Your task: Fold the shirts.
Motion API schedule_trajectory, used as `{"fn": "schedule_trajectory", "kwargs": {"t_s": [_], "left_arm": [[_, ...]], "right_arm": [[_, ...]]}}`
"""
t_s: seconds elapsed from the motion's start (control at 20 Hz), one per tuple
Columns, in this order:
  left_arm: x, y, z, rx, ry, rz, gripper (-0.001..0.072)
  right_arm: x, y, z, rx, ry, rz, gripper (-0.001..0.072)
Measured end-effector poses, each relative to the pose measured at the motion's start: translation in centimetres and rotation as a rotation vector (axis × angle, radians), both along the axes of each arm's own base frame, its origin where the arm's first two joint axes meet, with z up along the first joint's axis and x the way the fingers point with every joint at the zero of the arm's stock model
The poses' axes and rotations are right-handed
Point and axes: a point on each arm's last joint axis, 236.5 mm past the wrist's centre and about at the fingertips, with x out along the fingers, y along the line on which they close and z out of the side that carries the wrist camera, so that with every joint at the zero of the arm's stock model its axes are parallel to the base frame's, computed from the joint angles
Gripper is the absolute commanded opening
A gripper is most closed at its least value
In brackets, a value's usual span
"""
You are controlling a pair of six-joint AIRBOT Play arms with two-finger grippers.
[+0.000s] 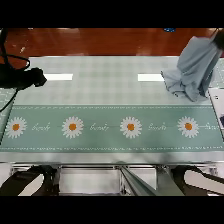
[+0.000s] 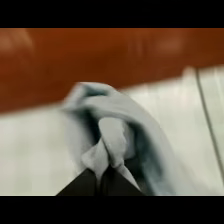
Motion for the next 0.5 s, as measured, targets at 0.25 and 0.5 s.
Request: {"fn": "schedule_trajectory", "kwargs": {"t_s": [0.25,0.5], "left_arm": [[-3.7,-5.0,-0.8,-0.126,-0.037,-0.103,0.0507],[-4.2,-5.4,-1.6,-0.142,-0.055,-0.107,0.0507]], "right_arm": [[-5.4,4.6,18.7,-0.037,-0.388,0.098,0.0025],[-11.1,9.9,28.5,-0.003,-0.622,0.246,0.0025]]}}
